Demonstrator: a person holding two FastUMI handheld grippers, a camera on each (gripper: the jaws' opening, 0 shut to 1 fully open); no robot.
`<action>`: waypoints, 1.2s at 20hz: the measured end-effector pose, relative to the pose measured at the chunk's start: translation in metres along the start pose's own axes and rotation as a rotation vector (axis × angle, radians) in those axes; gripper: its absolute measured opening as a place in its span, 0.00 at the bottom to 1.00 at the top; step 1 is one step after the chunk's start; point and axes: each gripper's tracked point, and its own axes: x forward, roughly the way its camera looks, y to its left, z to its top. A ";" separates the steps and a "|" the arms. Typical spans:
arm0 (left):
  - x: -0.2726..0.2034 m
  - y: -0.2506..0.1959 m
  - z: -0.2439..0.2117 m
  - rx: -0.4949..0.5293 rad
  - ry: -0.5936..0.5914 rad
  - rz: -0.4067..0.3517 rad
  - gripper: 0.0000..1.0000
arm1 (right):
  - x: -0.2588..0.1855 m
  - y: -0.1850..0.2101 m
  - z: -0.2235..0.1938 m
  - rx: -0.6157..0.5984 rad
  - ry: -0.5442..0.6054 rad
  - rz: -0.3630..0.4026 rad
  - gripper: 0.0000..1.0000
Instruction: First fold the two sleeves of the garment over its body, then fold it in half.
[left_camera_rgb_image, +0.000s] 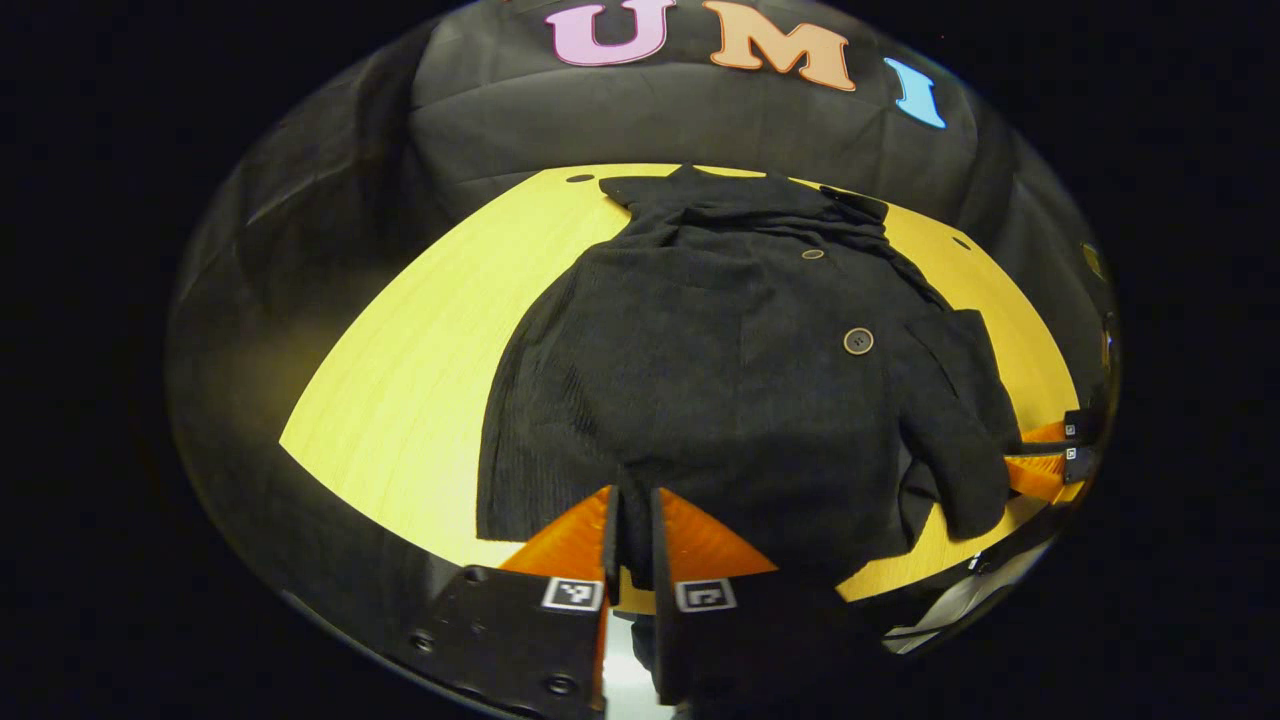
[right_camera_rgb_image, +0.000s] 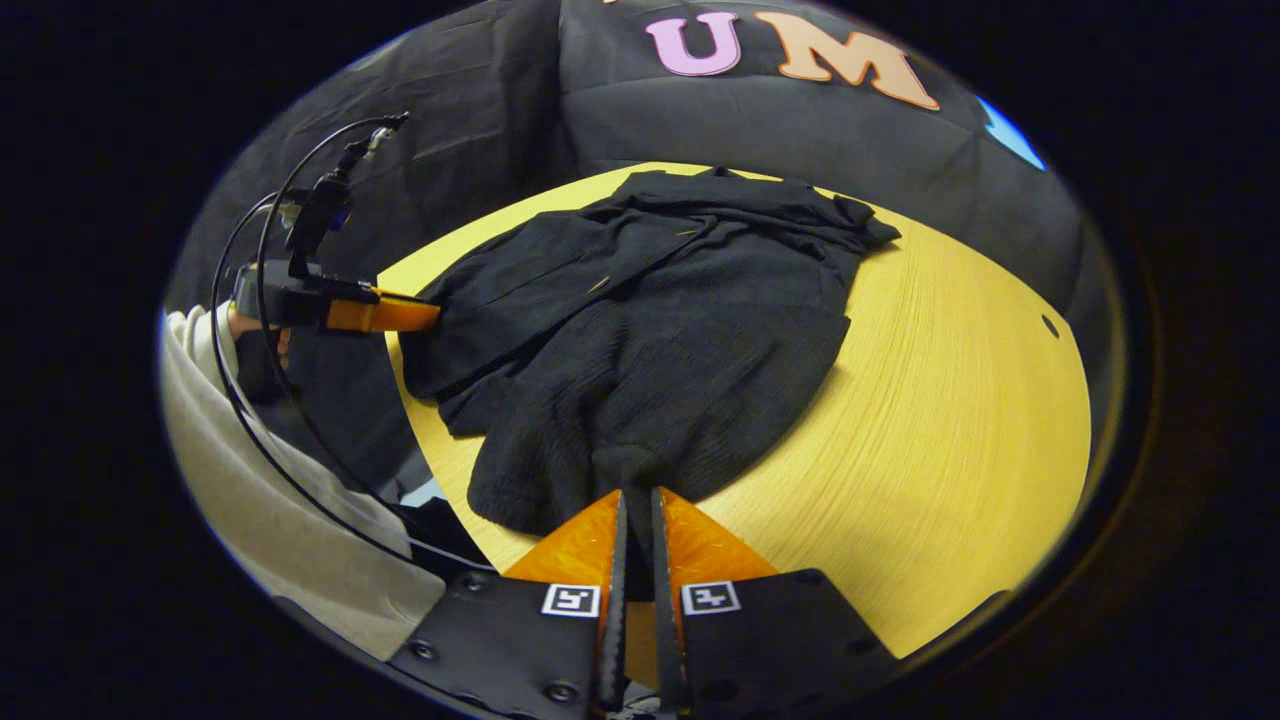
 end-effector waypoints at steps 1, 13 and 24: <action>0.000 -0.001 0.001 0.008 0.000 0.004 0.04 | 0.000 0.000 0.001 0.011 0.004 0.006 0.12; -0.012 -0.014 0.075 -0.049 -0.151 -0.057 0.00 | -0.019 -0.023 0.068 0.112 -0.076 0.026 0.11; 0.011 -0.028 0.269 -0.016 -0.426 -0.177 0.00 | -0.019 -0.113 0.227 0.038 -0.299 -0.159 0.11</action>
